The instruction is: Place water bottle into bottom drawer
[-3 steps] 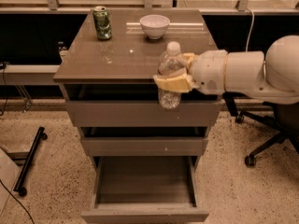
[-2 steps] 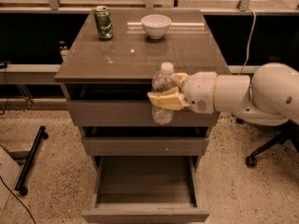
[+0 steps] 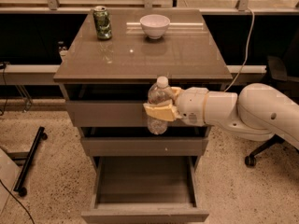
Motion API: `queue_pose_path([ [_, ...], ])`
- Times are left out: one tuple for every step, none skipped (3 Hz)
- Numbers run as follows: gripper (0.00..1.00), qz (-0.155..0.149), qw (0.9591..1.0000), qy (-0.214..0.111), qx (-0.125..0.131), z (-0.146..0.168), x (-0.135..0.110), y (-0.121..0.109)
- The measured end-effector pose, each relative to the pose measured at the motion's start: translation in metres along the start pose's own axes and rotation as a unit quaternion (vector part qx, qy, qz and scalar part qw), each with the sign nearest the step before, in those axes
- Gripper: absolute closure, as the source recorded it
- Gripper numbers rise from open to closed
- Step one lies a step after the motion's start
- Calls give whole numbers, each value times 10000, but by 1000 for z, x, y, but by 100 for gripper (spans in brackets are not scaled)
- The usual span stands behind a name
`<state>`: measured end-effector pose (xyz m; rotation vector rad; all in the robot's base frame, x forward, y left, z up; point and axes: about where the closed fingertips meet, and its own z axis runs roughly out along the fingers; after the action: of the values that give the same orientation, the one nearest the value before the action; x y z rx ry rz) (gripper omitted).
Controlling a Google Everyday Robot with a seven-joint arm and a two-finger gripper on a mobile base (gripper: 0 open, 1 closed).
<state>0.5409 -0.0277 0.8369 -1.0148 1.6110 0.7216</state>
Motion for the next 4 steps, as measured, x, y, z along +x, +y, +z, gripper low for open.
queue_pose_path([
  [100,6,9999,88,-74,4,4,3],
  [100,167,9997,79,-128,11,31,13],
  [100,386,9990,-122,-210,20,65,26],
  [100,515,9977,-362,-236,30,99,36],
])
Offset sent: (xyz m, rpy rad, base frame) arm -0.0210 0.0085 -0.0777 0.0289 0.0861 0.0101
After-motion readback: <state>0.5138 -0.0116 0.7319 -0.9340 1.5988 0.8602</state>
